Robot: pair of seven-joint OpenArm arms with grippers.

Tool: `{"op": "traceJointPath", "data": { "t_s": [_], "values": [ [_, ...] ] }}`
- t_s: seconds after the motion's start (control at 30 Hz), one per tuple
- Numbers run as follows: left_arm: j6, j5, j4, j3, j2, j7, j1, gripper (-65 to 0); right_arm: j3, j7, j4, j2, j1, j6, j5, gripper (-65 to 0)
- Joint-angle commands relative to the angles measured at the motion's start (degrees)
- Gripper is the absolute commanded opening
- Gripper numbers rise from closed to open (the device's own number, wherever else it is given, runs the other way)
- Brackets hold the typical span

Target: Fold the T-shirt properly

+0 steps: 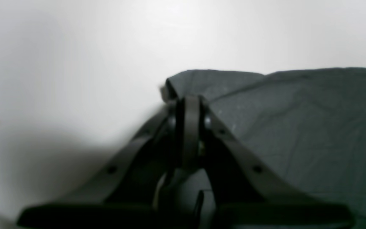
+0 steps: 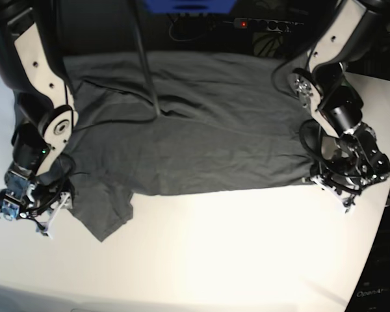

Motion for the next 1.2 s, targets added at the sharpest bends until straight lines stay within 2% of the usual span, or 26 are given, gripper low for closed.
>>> {"op": "traceJointPath", "data": {
  "t_s": [0.0, 0.13, 0.37, 0.53, 1.17],
  "values": [
    [-0.1, -0.5, 1.0, 0.2, -0.6, -0.7, -1.6, -62.6, -0.2, 1.6, 0.0, 1.4, 2.5, 0.0, 0.5, -20.3],
    [-0.1, -0.5, 1.0, 0.2, -0.6, -0.6, -1.6, -62.6, -0.3, 3.5, -3.7, 3.4, 3.5, 0.0, 0.5, -20.2],
    [-0.1, -0.5, 1.0, 0.1, -0.5, -0.6, -1.6, -62.6, -0.7, 5.3, -5.6, 4.2, 3.9, 0.0, 0.3, -20.2],
    [-0.1, -0.5, 1.0, 0.1, -0.5, -0.8, -1.6, -62.6, -0.7, 6.9, -5.7, 4.2, 3.6, 0.0, 0.3, -20.2],
    [-0.1, -0.7, 1.0, 0.1, -0.5, -0.9, -1.7, -62.6, -0.3, 6.7, -5.7, 4.1, 0.4, 0.0, 0.4, -21.2]
  ]
}}
